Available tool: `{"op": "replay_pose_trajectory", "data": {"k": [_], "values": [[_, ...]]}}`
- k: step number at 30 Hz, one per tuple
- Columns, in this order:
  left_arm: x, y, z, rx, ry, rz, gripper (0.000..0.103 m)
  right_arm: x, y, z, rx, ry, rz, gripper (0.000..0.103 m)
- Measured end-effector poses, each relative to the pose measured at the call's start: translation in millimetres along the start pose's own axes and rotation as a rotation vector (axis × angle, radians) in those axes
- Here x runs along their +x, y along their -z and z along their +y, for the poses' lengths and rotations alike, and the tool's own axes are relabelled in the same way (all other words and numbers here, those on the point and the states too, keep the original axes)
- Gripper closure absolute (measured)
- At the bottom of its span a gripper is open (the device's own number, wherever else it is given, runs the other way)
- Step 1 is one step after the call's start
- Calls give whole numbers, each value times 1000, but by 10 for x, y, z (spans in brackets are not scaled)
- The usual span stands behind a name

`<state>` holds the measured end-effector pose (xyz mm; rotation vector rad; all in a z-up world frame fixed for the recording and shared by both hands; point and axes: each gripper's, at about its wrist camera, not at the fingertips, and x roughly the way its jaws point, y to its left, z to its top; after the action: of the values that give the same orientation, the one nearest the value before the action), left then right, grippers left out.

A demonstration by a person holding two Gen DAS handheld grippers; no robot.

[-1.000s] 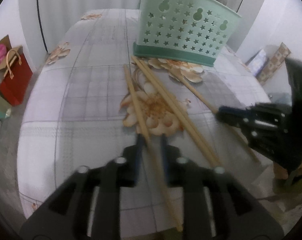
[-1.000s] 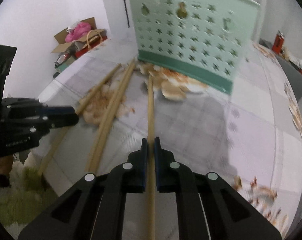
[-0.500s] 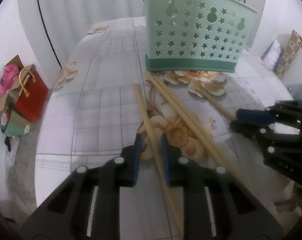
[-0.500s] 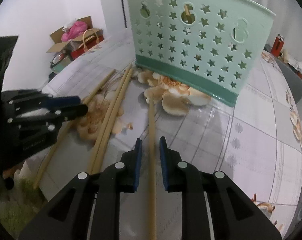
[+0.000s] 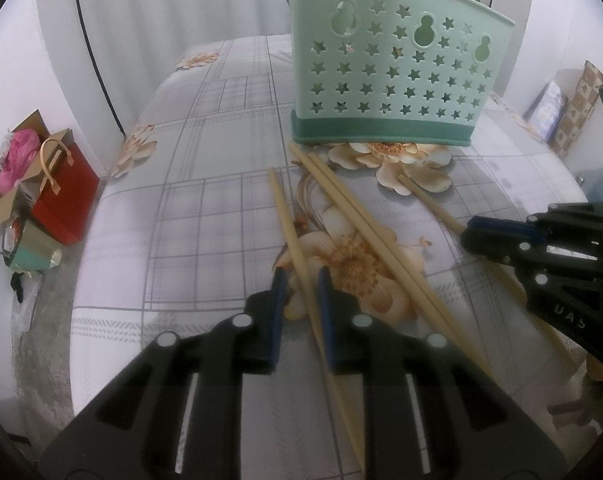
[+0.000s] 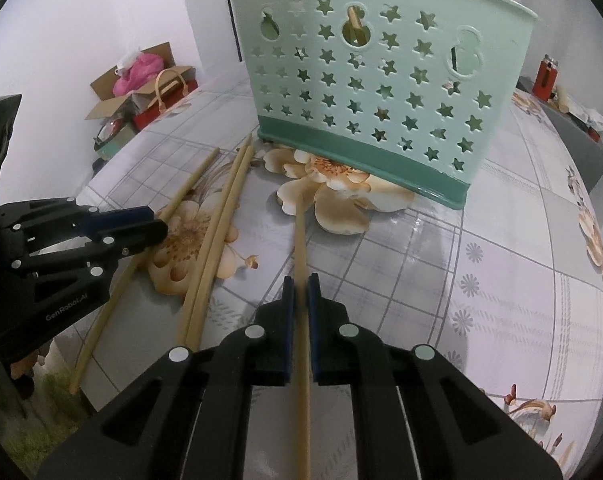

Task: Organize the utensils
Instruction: 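Hold a chopstick in the left gripper while the right grips another chopstick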

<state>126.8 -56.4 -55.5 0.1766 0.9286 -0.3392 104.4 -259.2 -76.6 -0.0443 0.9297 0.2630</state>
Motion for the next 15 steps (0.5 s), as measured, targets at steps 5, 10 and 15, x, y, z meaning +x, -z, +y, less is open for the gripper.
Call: {"op": "replay_pose_trajectory", "data": {"k": [5, 10, 15], "values": [[-1, 0, -4, 0, 0, 0, 89, -9, 8, -9, 6, -3, -1, 96], [1, -1, -6, 0, 1, 0, 89, -9, 12, -13, 10, -5, -2, 96], [3, 0, -2, -1, 0, -1, 89, -9, 12, -11, 11, -6, -3, 96]]}}
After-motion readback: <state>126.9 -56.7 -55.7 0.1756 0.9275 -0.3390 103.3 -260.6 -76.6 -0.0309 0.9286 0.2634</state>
